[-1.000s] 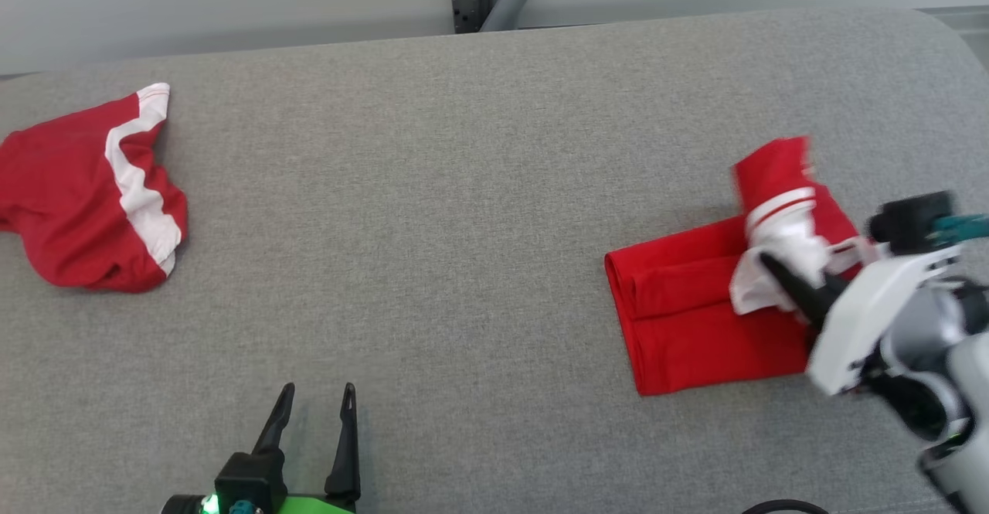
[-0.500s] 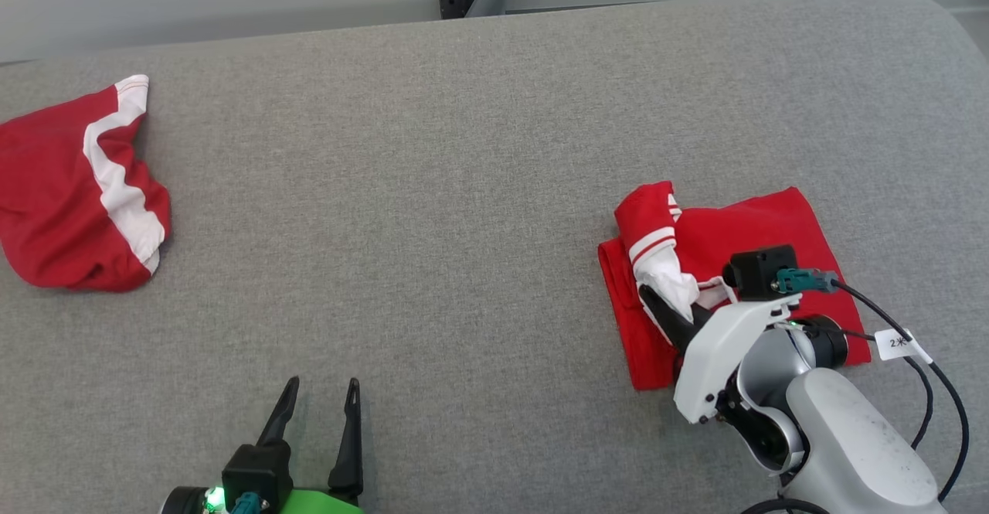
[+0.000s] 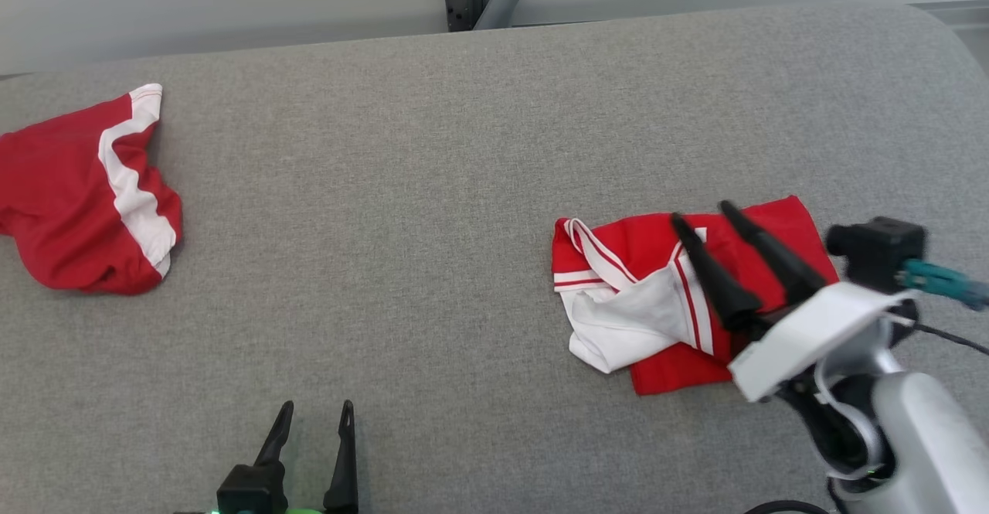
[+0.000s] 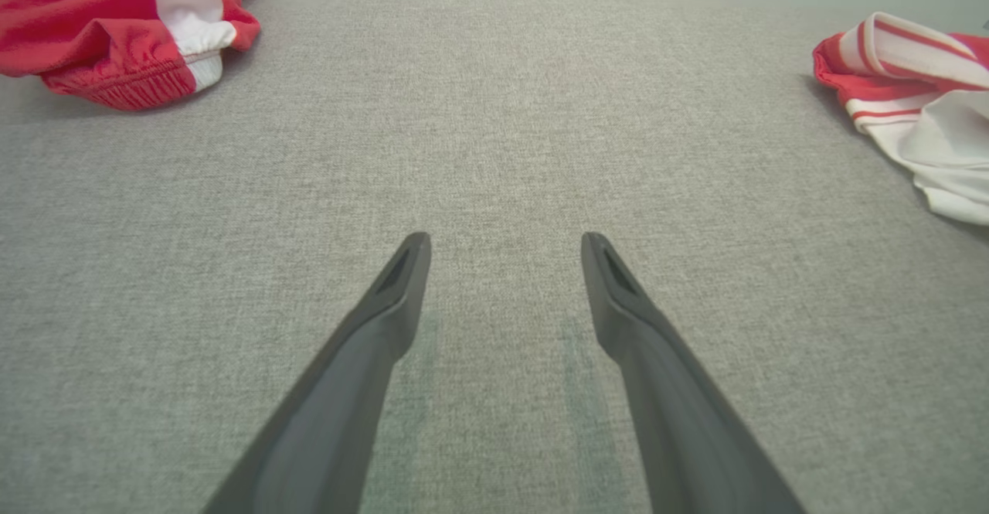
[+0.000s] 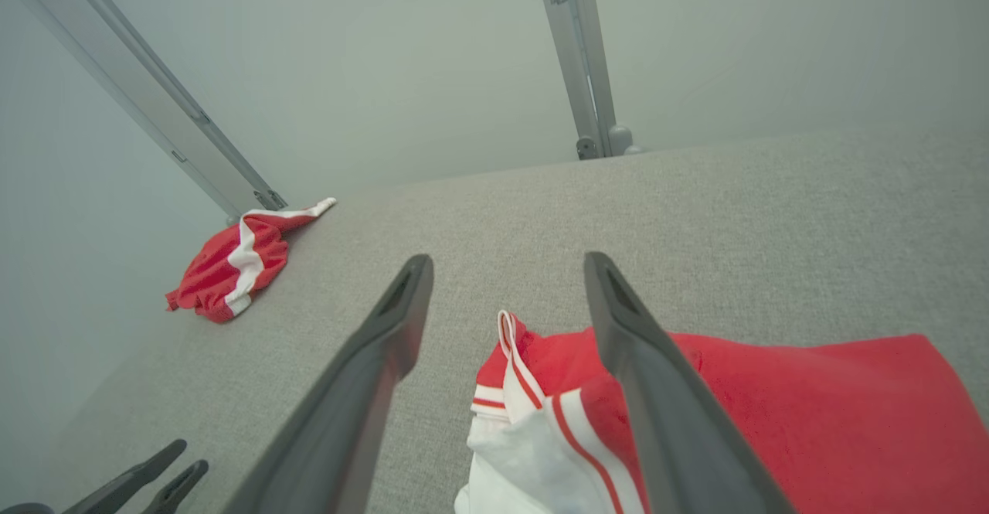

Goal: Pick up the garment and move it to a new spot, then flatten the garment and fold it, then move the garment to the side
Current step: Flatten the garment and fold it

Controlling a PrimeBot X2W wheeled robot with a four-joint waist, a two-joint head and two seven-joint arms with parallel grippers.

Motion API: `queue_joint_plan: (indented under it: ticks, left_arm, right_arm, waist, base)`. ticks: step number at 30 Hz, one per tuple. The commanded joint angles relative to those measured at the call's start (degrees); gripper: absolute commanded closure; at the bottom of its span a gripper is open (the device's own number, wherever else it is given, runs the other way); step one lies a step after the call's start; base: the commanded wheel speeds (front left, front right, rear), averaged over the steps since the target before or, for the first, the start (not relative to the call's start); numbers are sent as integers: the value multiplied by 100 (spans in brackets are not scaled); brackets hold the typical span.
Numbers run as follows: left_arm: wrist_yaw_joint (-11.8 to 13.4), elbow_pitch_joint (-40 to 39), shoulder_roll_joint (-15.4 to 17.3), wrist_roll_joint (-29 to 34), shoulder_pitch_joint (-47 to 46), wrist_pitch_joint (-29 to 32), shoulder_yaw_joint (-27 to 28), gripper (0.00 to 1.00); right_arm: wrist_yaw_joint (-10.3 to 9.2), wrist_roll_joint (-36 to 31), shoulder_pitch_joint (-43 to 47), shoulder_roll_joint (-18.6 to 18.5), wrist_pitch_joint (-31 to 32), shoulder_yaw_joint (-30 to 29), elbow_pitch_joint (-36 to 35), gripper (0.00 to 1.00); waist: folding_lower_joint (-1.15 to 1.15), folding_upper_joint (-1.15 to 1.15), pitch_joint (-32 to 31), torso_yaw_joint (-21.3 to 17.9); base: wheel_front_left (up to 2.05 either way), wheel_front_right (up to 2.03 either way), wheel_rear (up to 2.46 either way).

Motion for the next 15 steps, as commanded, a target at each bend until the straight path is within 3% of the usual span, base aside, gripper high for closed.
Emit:
queue_joint_plan:
  ticks: [1,2,5,7,10,11,12,15]
  left_arm:
    - [25,-30,5,-42,122,-15,31,0]
    - [29,-46,7,-58,173,-15,63,0]
    - [44,-53,5,-93,233,-15,51,0]
    - [58,-54,4,-117,257,-15,27,0]
    - [30,-28,5,-130,226,-15,-61,0]
    - [14,-5,5,-134,203,-15,-94,0]
    - [22,14,4,-145,168,-15,-111,0]
    - [20,74,7,-175,56,-15,-138,0]
  right_arm:
    - [-1,54,262,-107,6,-381,-440,0]
    - [-1,62,505,-101,32,-929,-869,0]
    - [-1,-87,755,-66,-31,-1799,-1183,0]
    - [-1,-35,846,110,-84,-2172,-1127,0]
    - [-1,-318,750,-28,-283,-2445,-654,0]
    - [-2,-413,695,-56,-359,-2429,-371,53]
    - [-1,-542,606,-103,-450,-2360,-72,100]
    - [-1,-820,224,-304,-701,-1950,975,100]
  waist:
    - [0,69,-38,-15]
    - [0,69,-57,-30]
    - [0,69,-94,-49]
    - [0,69,-112,-76]
    - [0,69,-123,-125]
    - [0,69,-128,-133]
    - [0,69,-131,-140]
    - [0,69,-139,-165]
  base:
    - [0,0,0]
    - [0,0,0]
    - [0,0,0]
    - [0,0,0]
    - [0,0,0]
    - [0,0,0]
    - [0,0,0]
    - [0,0,0]
